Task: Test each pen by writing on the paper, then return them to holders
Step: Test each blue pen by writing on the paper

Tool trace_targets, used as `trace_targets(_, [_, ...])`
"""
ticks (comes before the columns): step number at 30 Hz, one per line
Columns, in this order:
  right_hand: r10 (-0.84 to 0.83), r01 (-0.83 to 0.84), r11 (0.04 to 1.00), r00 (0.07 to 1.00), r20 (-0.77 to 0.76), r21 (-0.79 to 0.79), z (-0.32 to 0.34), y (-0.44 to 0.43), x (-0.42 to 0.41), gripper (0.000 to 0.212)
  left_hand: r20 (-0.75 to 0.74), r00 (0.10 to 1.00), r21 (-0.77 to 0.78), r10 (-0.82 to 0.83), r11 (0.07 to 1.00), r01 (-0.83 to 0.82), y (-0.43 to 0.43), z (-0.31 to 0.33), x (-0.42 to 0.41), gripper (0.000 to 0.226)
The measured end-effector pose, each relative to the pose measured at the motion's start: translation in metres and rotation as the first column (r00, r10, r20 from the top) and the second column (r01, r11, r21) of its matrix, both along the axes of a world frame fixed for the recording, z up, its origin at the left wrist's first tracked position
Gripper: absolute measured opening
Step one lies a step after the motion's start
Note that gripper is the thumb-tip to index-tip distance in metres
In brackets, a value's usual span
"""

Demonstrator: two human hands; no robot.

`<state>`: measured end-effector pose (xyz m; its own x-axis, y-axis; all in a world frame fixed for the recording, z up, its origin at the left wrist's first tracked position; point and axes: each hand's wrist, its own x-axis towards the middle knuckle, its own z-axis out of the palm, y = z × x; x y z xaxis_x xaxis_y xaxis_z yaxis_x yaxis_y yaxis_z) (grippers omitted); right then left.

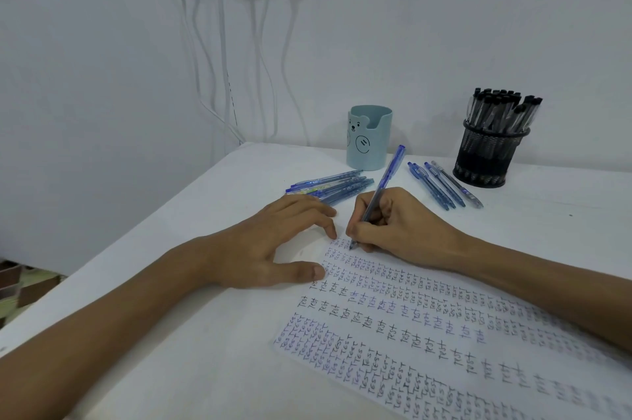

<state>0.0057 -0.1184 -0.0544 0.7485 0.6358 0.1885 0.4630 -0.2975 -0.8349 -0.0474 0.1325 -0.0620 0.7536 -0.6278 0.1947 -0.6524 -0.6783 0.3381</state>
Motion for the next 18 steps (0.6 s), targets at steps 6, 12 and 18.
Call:
trace_targets(6, [-0.013,0.013,1.0,1.0,0.024,-0.009,0.0003,0.0006,-0.0004,0.013,-0.003,1.0,-0.004,0.002,1.0,-0.002,0.0004,-0.0002,0.0003,0.042])
trace_targets(12, [-0.024,0.024,1.0,0.999,0.025,-0.01,0.0002,0.0013,-0.0001,0.011,0.002,1.0,-0.008,0.005,1.0,-0.005,0.0001,-0.0006,-0.0005,0.043])
trace_targets(18, [-0.048,0.049,0.999,0.998,0.043,-0.018,-0.0008,0.0022,0.0013,0.01,-0.01,1.0,-0.006,0.008,1.0,-0.008,0.0,-0.0001,-0.0005,0.042])
